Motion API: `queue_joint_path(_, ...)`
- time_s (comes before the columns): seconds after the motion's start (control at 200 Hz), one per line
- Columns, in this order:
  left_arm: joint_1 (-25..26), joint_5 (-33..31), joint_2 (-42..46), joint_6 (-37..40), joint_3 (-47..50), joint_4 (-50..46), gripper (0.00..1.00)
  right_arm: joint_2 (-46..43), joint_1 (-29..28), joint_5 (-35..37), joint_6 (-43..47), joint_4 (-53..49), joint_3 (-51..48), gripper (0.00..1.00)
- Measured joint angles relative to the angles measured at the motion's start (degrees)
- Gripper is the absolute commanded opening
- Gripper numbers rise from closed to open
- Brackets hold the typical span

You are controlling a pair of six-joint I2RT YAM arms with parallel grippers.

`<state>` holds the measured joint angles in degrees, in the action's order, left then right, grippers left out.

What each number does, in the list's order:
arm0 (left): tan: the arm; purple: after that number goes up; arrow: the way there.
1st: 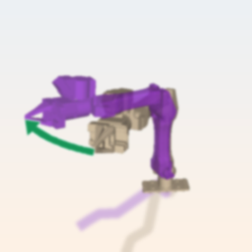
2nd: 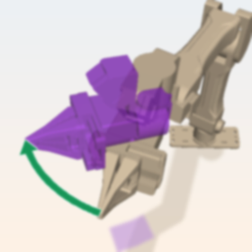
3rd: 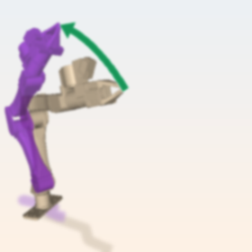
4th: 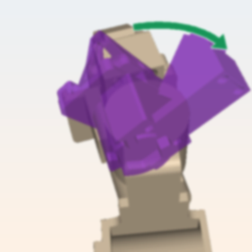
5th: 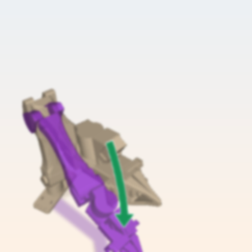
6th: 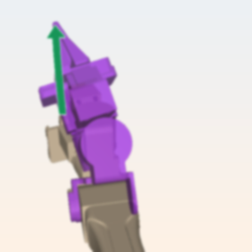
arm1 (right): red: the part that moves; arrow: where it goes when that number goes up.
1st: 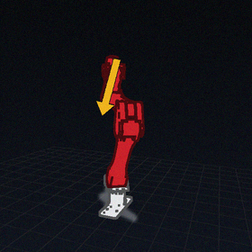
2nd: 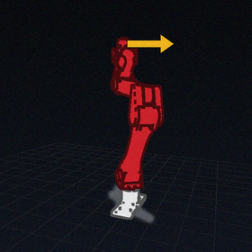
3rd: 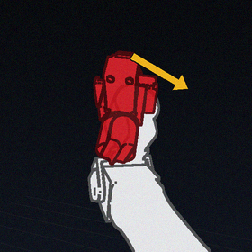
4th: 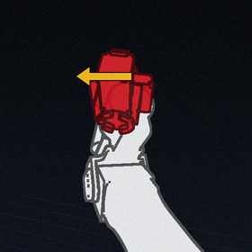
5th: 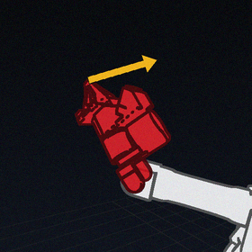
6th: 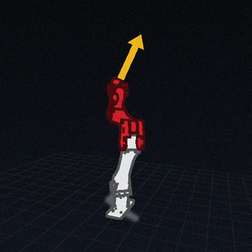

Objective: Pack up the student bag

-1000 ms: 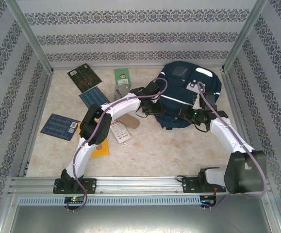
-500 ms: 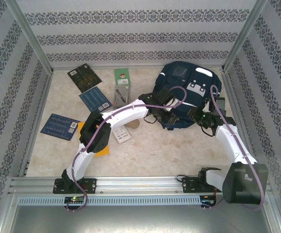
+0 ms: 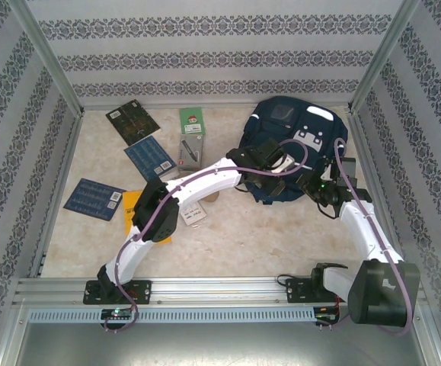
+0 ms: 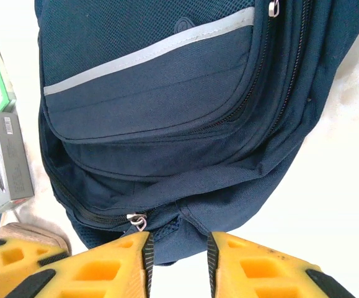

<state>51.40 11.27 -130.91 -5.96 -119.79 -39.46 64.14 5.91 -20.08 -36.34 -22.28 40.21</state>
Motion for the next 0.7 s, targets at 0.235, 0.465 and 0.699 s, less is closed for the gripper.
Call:
queue_joint_path(0.235,0.0,0.0,-4.9,0.6,-3.9,-2.7,0.35,-0.7,0.0,-0.4,0.0,0.1,-0.2,0.31)
queue_joint_path(0.465,0.0,0.1,-5.7,0.8,-5.5,-4.8,0.35,-0.7,0.0,-0.4,-0.2,0.2,-0.3,0.31)
queue_joint_path(0.699,0.0,0.4,-8.0,0.9,-8.2,-5.6,0.39,-0.6,0.0,-0.6,-0.2,0.2,-0.3,0.31)
